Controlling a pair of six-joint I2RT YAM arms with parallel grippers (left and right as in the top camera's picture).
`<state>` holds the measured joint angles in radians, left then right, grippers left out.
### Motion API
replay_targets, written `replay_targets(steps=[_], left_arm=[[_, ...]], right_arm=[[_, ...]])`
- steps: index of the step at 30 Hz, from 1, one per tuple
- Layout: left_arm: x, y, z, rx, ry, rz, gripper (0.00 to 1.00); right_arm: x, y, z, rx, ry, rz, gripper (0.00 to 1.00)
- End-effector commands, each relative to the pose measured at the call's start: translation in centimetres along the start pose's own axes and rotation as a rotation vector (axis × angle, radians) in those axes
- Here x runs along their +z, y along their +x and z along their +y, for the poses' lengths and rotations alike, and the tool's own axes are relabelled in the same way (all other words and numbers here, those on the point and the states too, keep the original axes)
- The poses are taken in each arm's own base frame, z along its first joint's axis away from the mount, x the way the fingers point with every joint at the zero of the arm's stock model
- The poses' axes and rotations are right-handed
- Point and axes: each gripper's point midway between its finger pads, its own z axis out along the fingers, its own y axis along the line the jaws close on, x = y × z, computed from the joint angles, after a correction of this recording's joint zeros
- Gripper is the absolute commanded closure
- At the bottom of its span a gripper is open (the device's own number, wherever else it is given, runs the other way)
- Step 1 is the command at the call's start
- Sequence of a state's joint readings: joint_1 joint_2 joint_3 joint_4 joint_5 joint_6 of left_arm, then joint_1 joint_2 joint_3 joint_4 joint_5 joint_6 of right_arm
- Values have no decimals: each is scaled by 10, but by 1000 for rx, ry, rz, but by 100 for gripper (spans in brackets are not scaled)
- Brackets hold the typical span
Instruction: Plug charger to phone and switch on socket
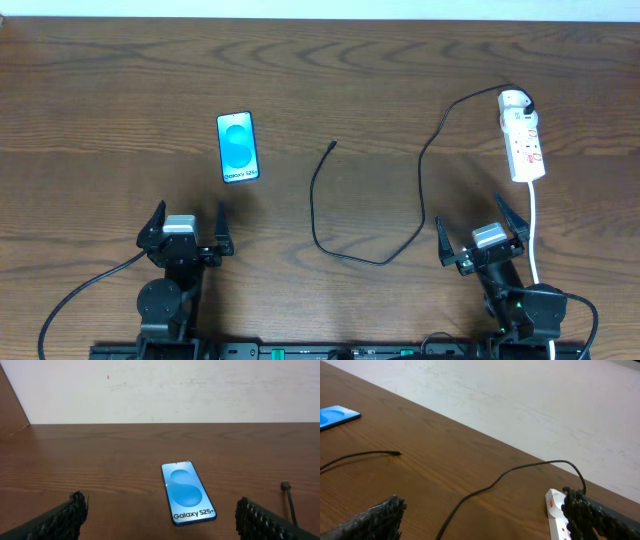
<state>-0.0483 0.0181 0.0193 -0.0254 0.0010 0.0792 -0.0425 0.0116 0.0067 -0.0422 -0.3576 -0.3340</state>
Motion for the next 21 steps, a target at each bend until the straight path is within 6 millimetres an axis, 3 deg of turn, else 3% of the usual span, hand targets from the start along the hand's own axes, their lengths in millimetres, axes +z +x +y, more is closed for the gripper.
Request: replay_targets(steps=[1, 21], left_arm=[[1, 14, -2, 4, 13, 43, 4], [-3, -30, -15, -8, 93, -19, 4]], right_arm=[[0, 1, 0, -11, 3, 2, 1], [0, 1, 0, -11, 3, 3, 1]])
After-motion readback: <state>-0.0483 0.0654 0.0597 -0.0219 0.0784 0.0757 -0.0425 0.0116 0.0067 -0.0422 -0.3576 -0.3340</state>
